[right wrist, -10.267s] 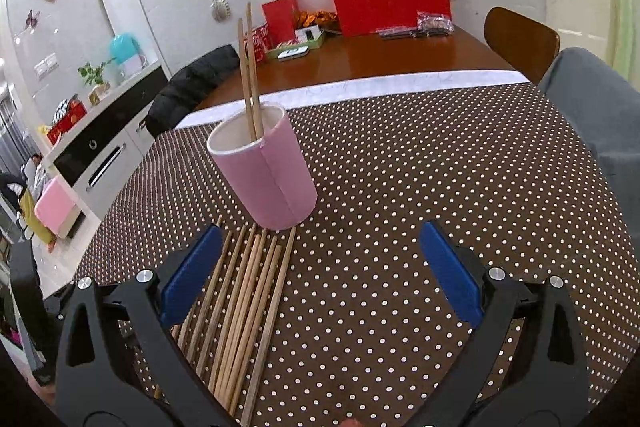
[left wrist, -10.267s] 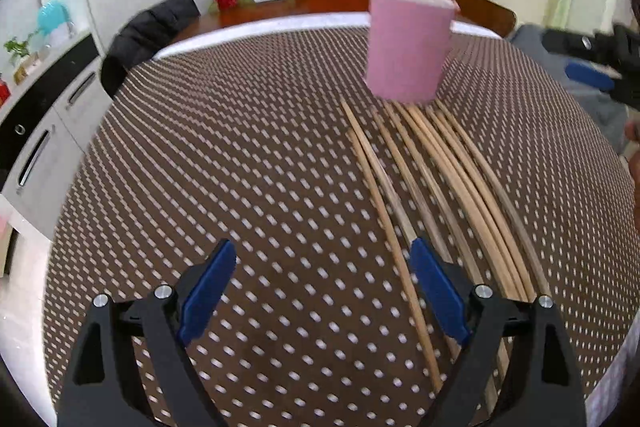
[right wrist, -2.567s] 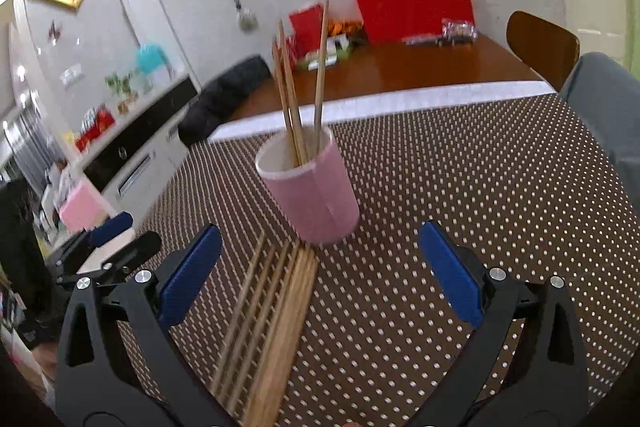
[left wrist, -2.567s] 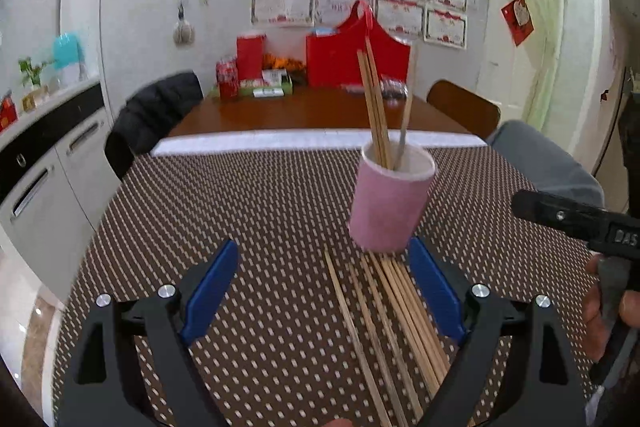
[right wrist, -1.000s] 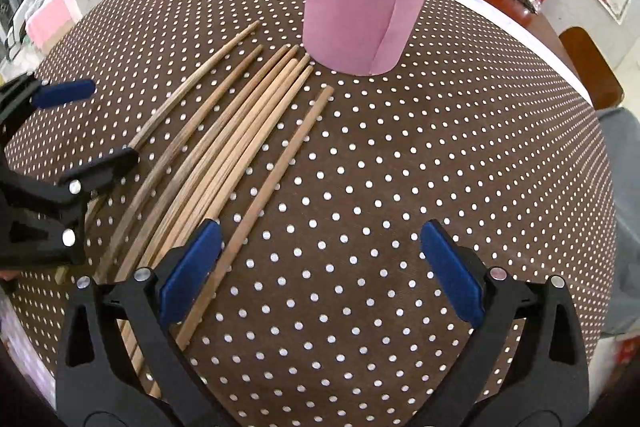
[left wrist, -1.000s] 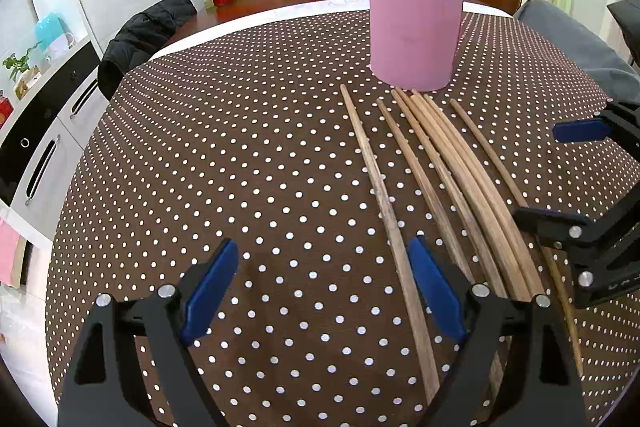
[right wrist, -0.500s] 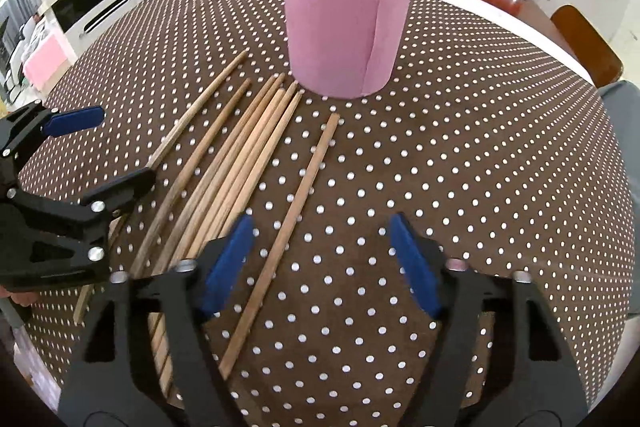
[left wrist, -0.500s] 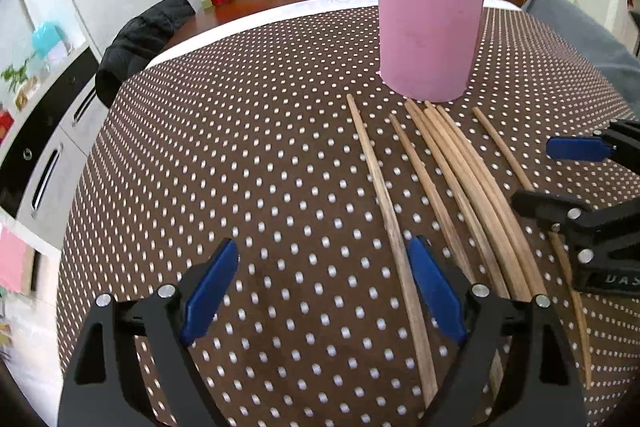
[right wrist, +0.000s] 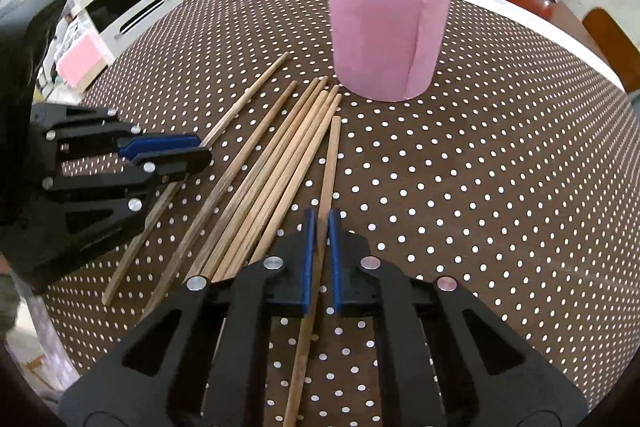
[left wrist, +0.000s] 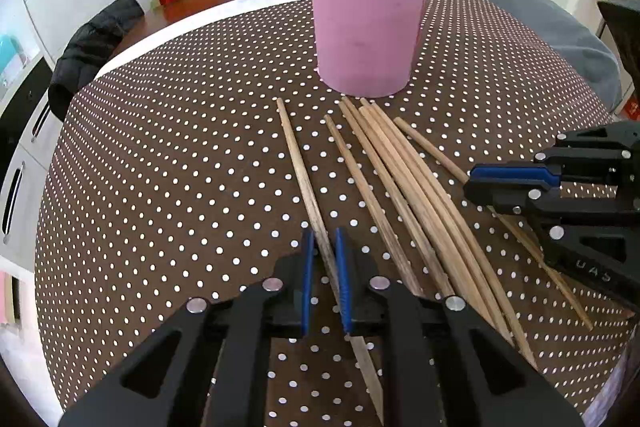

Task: Organize utensils
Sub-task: 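Close the right tool on a chopstick while the left tool grasps another and lifts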

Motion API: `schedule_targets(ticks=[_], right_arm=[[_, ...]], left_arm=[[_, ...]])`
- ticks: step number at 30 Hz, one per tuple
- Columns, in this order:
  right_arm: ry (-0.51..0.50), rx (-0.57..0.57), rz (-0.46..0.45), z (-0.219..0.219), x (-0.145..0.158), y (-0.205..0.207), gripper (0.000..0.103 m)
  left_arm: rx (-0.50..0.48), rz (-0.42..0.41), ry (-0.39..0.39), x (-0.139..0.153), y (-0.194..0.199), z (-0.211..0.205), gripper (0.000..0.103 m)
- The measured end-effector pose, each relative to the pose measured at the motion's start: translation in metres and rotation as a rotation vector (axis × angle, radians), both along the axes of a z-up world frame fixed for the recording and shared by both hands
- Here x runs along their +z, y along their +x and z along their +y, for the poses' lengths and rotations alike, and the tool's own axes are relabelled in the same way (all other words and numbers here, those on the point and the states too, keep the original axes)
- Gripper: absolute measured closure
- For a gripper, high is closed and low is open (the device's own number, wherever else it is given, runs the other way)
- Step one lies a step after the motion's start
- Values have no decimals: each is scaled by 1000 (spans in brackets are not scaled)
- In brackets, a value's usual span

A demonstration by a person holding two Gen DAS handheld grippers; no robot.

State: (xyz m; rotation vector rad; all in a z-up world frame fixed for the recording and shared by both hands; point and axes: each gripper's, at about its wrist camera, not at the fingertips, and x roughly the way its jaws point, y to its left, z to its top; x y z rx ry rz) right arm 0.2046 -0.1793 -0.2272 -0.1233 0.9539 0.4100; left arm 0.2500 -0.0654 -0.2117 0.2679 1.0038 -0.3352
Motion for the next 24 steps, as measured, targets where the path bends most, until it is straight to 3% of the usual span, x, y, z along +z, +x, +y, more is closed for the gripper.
schedule_targets(ticks=[2, 6, 7, 8, 10, 17, 24], right_arm=[[-41, 0, -22, 6, 0, -1, 95], [-104, 1, -48, 17, -1, -4, 95], [-114, 1, -51, 19, -1, -5, 95], [-110, 3, -48, 19, -1, -5, 95], [-63, 9, -34, 17, 0, -5, 96], [113, 32, -104, -7, 28, -16, 97], [304, 40, -208, -26, 55, -22, 97]], left_arm=[[16, -8, 22, 0, 3, 0, 80], [8, -17, 15, 0, 4, 2, 80], [6, -22, 11, -1, 3, 2, 82], [-3, -23, -4, -1, 3, 3, 92], [-3, -21, -28, -1, -1, 5, 96], [76, -76, -147, 11, -14, 28, 97], [146, -251, -275, 56, -35, 45, 97]])
